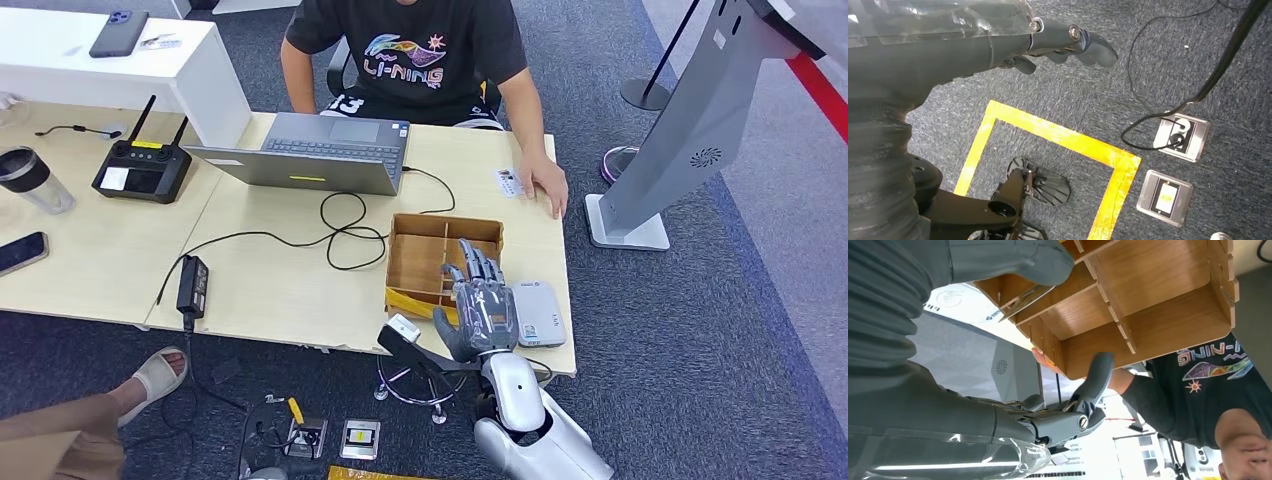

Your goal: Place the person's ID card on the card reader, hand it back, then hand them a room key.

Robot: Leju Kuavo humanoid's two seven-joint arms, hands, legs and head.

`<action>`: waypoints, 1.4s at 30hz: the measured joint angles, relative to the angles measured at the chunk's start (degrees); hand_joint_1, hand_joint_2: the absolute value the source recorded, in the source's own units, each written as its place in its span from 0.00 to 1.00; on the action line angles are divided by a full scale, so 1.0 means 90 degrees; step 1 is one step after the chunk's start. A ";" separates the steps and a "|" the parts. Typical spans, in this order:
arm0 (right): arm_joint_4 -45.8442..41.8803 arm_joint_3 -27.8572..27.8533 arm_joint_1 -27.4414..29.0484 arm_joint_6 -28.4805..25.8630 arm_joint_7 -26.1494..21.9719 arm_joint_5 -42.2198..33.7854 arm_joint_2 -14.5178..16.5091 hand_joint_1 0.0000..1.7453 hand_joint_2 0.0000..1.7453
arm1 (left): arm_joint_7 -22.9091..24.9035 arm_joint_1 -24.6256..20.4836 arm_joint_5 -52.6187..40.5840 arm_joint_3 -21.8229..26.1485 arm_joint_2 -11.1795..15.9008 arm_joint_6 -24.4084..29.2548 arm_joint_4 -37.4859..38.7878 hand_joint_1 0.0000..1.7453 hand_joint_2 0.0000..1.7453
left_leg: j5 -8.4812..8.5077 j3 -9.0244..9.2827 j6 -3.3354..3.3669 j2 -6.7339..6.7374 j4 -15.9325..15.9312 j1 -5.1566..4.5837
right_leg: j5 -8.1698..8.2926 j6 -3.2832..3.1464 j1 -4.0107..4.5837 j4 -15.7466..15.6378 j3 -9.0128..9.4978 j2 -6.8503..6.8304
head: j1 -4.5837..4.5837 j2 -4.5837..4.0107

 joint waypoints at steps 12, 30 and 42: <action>0.0202 0.0001 -0.0010 0.0077 -0.0012 0.0069 0.0123 0.36 1.00 | -0.0080 0.0032 -0.0249 0.0118 -0.0001 0.0000 0.0000 0.00 1.00 | 0.0000 0.0000 0.0000 0.0000 0.0000 0.0000 | 0.0000 0.0000 0.0000 0.0000 0.0000 0.0000 | 0.0000 0.0000; 0.0482 -0.0003 -0.0132 0.0047 0.0178 0.0135 0.0132 0.43 1.00 | -0.0068 0.0056 -0.0449 0.0283 0.0013 0.0000 0.0002 0.00 1.00 | 0.0000 0.0000 0.0000 0.0000 0.0000 0.0000 | 0.0000 0.0000 0.0000 0.0000 -0.0001 0.0000 | 0.0000 0.0000; 0.0624 -0.0007 -0.0179 0.0061 0.0283 0.0213 0.0073 0.44 1.00 | -0.0070 0.0059 -0.0827 0.0535 0.0012 0.0000 0.0002 0.00 1.00 | 0.0000 0.0001 0.0000 0.0000 0.0000 0.0000 | 0.0000 0.0000 0.0000 -0.0001 -0.0002 0.0001 | 0.0001 0.0000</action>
